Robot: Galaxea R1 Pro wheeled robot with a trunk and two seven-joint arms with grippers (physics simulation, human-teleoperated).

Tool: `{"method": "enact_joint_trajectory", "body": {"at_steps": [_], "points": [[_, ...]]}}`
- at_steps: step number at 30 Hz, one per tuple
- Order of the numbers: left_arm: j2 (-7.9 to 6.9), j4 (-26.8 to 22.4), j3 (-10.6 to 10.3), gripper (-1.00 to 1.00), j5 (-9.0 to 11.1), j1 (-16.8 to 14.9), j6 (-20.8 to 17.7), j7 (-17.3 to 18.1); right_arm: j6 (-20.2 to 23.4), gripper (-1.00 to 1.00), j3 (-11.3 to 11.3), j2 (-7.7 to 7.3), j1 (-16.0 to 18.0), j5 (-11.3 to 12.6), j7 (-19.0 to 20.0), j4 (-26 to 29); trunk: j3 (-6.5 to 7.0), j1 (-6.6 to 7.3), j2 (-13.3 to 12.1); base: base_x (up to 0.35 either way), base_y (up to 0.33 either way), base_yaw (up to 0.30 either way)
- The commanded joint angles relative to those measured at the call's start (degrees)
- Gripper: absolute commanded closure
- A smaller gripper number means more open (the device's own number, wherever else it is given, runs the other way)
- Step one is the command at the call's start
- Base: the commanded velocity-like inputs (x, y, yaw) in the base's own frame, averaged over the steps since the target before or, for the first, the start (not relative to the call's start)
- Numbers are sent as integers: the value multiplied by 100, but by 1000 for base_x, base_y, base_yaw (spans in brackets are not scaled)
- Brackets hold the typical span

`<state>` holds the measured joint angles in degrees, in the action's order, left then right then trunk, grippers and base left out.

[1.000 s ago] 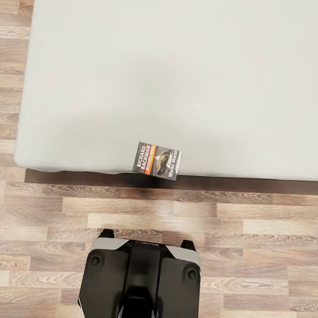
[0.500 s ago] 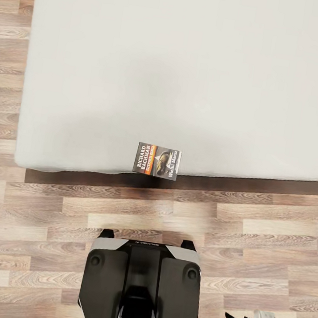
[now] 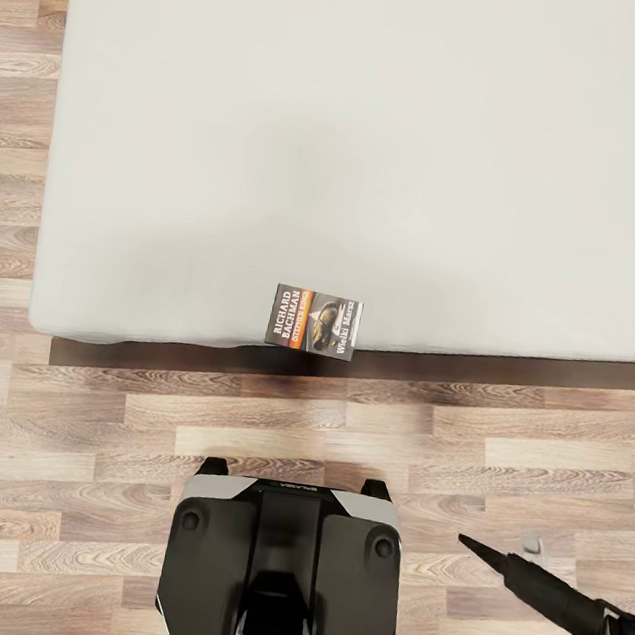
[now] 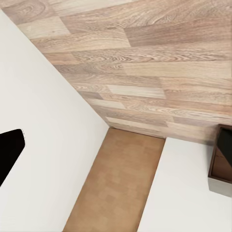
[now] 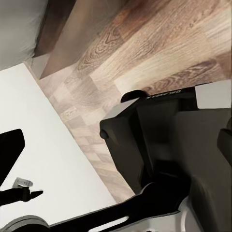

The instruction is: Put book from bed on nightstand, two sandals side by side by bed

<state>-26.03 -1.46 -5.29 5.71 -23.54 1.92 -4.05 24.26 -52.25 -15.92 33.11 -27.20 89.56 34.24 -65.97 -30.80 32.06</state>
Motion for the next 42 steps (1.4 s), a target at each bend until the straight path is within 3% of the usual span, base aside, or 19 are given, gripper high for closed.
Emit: {"method": "enact_joint_trajectory", "body": {"at_steps": [1, 15, 22, 29, 42], "points": [[0, 6, -50, -100, 58, -1, 19, -19, 106, -100, -37, 6, 67, -58, 44, 12, -3, -2, 6, 0, 0, 0], [-2, 9, -60, -100, 42, -1, 27, -54, 269, -100, -19, 78, 653, -49, 44, 33, -3, -2, 6, 0, 0, 0], [1, 9, -67, -100, 37, -1, 28, -59, 236, -100, 2, 399, 970, -52, 44, 31, -3, -2, 6, 0, 0, 0], [2, 15, -68, -100, 36, 9, 29, -60, 217, -100, 65, 649, 1081, -53, 44, 37, -3, -2, 6, 0, 0, 0], [3, 6, -69, -100, 30, 32, 36, -60, 222, -100, 80, 745, 1249, -50, 44, 24, -3, -2, 6, 0, 0, 0]]}}
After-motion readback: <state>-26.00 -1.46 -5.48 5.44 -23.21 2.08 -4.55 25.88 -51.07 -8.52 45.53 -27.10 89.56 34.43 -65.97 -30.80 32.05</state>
